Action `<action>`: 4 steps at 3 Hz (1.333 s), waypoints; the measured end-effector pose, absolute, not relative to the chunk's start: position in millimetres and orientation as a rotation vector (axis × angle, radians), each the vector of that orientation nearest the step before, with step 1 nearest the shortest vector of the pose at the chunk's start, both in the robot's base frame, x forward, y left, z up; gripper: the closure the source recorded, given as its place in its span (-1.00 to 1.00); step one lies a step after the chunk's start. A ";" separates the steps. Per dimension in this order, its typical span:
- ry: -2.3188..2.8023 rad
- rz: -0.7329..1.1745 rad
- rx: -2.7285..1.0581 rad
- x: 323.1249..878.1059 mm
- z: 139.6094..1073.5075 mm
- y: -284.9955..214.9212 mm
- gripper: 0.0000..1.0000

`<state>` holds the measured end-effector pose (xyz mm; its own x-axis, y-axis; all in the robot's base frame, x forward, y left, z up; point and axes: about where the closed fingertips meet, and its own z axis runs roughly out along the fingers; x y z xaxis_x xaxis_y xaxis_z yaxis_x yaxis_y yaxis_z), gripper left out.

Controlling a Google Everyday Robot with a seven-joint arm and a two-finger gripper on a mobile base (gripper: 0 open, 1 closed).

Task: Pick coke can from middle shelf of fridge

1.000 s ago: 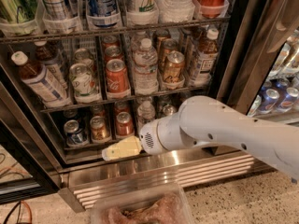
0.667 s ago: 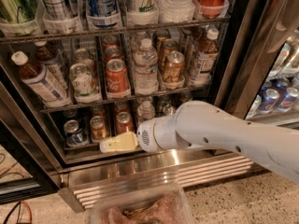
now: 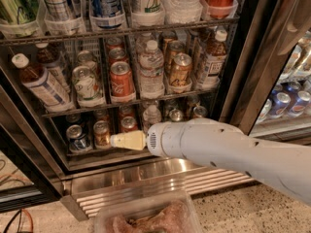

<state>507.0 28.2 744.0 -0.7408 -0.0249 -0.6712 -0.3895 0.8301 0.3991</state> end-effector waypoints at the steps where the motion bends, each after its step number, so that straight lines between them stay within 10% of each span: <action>1: 2.304 0.650 -0.275 509.7 749.6 22.5 -1.00; 4: 2.196 0.711 -0.262 524.2 777.8 50.4 -1.00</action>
Offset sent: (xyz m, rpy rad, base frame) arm 0.0025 -0.0051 0.0052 -0.0157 -0.0275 -0.0336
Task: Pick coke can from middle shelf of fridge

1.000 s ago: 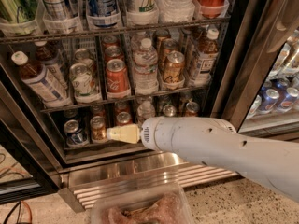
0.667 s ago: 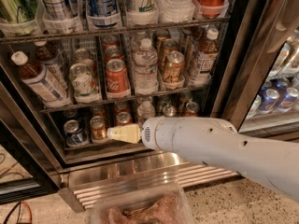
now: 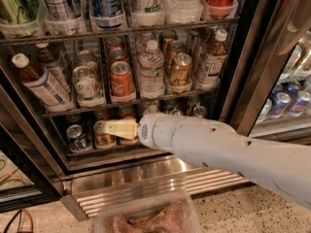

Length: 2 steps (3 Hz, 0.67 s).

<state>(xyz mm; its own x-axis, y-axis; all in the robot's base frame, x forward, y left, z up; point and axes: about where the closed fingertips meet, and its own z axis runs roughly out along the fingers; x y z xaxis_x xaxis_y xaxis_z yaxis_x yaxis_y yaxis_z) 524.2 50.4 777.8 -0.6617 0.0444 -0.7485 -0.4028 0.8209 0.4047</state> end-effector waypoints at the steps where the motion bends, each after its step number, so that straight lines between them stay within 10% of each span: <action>1: 2.132 0.718 -0.256 532.6 795.3 58.6 -1.00; 2: 2.090 0.702 -0.260 536.4 803.9 59.7 -0.90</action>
Offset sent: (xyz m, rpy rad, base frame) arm 0.0182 0.0119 0.0321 0.0259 -0.1471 -0.0323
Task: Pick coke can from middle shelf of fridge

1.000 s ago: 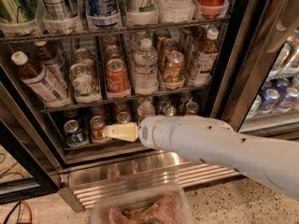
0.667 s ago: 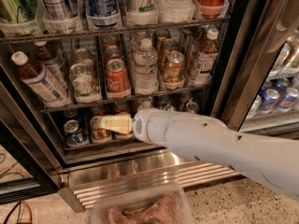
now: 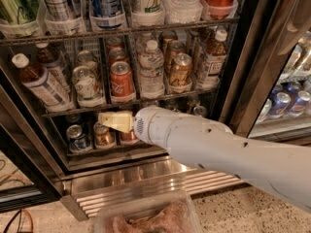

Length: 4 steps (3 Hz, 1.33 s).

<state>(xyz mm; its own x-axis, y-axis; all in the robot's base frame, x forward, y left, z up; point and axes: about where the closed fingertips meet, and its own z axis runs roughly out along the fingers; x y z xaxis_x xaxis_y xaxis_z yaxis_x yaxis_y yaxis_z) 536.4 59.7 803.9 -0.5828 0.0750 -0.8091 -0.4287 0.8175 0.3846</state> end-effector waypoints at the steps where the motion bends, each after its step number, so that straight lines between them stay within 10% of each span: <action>1: 2.064 0.676 -0.275 538.2 807.0 58.4 -0.70; 4: 1.980 0.466 -0.369 556.3 804.4 27.3 -0.64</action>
Offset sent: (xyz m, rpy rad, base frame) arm 0.0189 0.0003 0.0103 -0.1254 -0.1343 -0.0383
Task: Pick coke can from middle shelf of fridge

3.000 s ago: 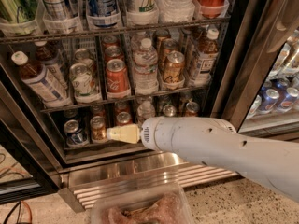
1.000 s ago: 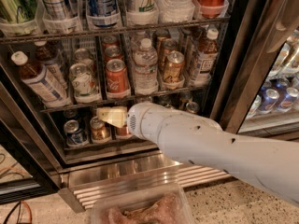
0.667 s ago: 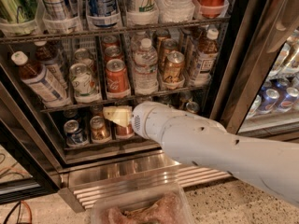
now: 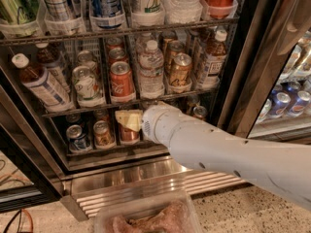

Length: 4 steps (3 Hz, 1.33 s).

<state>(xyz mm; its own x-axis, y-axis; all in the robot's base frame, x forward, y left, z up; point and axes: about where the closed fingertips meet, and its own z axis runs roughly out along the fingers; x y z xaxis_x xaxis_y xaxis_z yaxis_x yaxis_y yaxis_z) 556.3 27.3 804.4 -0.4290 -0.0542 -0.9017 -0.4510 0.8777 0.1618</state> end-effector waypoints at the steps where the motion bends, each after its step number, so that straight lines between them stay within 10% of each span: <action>1: 1.934 0.397 -0.434 565.7 808.3 37.8 -0.68; 4: 1.858 0.363 -0.533 573.9 832.6 85.3 -0.74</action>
Offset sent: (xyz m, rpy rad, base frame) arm 0.0218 0.0651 0.0323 -0.1461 -0.1444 0.0691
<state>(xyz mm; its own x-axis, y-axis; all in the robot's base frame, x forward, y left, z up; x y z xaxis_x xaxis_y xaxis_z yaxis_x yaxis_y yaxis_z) 573.9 85.3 832.6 -0.2837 -0.1844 -0.9410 -0.5254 0.8508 -0.0083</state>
